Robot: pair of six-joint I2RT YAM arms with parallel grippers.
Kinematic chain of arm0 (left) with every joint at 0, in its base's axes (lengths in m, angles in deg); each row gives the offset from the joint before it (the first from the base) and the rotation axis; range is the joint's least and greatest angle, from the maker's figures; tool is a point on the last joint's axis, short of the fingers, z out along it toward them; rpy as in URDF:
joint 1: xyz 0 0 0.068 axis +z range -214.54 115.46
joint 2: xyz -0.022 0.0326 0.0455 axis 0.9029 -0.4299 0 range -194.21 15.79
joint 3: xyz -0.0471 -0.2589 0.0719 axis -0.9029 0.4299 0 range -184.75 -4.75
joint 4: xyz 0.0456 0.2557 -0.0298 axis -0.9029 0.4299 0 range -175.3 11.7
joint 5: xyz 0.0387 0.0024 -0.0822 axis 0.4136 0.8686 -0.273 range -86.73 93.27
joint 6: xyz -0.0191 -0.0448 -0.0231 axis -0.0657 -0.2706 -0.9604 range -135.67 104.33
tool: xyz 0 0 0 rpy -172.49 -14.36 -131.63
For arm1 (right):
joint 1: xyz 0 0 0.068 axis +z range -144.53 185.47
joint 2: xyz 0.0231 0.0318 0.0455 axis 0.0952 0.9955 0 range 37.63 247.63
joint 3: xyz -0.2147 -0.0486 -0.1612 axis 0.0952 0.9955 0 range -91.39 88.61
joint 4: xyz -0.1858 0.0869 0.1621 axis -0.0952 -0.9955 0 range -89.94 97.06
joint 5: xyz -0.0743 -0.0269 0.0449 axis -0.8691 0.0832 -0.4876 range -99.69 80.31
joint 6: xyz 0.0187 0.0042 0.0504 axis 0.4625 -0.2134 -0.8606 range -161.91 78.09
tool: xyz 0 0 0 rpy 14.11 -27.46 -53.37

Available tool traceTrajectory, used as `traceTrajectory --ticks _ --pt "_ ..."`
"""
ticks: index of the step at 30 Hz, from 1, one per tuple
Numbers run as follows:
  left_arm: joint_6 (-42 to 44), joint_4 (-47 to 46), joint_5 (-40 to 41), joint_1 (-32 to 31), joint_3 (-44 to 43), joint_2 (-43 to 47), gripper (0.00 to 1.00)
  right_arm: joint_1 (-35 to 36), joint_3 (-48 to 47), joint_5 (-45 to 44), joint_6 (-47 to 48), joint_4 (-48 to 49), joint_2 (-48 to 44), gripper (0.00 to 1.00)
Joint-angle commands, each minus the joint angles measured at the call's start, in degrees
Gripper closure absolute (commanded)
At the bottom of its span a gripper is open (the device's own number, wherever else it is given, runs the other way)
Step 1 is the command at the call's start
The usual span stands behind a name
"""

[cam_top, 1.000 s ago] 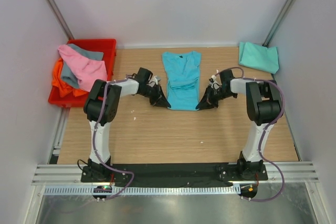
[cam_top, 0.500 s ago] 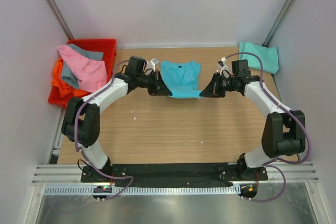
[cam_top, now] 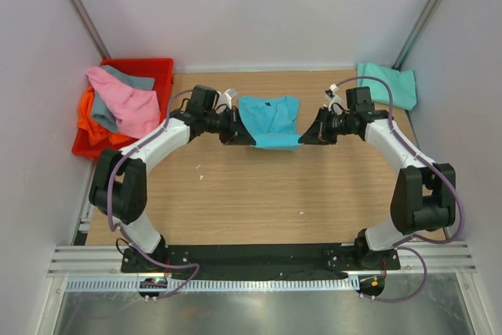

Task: Fold and stack the t-shirts
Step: Fold the tshirt

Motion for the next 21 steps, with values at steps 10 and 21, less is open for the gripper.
traceTrajectory --ticks 10,21 --pt "5.4 4.7 -1.9 5.7 -24.4 -17.8 1.0 -0.3 -22.7 -4.3 4.7 3.3 18.1 0.99" --pt "10.9 6.1 1.9 6.5 -51.2 -38.7 1.0 -0.4 -34.4 -6.5 -3.0 19.4 35.2 0.99"
